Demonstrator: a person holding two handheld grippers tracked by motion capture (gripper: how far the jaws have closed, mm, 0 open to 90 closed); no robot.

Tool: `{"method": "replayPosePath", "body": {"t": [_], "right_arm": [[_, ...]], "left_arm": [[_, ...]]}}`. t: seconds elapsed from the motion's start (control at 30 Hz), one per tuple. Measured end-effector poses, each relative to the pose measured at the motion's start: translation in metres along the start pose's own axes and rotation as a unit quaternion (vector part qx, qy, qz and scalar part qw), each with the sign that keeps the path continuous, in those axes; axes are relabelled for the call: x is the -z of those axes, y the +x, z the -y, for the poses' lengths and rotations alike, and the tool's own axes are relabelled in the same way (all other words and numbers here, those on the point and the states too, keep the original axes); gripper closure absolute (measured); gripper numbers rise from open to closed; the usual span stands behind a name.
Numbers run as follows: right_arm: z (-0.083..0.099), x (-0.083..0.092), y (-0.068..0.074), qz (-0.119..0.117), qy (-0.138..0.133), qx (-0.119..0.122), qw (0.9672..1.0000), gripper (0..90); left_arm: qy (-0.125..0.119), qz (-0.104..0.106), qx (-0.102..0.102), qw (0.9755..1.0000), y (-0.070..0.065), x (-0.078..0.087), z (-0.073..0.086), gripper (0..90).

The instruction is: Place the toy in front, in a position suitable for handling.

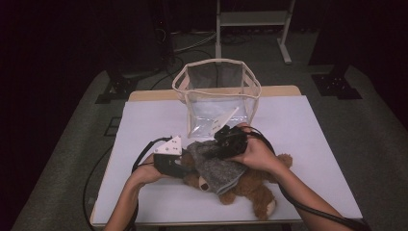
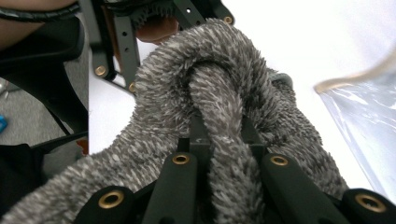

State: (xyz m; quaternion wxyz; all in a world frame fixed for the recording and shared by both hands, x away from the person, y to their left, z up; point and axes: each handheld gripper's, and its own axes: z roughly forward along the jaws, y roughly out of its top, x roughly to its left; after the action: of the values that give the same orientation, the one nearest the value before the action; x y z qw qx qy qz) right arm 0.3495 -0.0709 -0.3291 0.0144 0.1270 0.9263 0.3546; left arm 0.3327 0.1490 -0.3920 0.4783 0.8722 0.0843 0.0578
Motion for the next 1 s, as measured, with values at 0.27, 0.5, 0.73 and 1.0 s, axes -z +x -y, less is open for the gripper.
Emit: {"method": "replayPosePath", "body": {"t": [0.27, 0.5, 0.73, 1.0], "right_arm": [[0.033, 0.023, -0.010, 0.033, 0.023, -0.019, 0.9990, 80.2], [0.082, 0.075, -0.027, 0.061, -0.010, -0.084, 0.9945, 80.1], [0.111, 0.098, -0.020, 0.061, -0.037, -0.104, 0.9920, 80.1], [0.112, 0.056, -0.007, 0.056, -0.027, -0.091, 0.9939, 80.1]], "left_arm": [[0.008, -0.004, -0.011, 0.9999, -0.002, 0.001, -0.001, 48.1], [0.008, -0.003, -0.011, 0.9999, -0.002, 0.002, -0.001, 47.5], [0.009, 0.000, -0.013, 0.9999, -0.002, 0.002, -0.001, 46.8], [0.012, 0.002, -0.010, 0.9999, 0.000, 0.007, -0.001, 40.2]]}}
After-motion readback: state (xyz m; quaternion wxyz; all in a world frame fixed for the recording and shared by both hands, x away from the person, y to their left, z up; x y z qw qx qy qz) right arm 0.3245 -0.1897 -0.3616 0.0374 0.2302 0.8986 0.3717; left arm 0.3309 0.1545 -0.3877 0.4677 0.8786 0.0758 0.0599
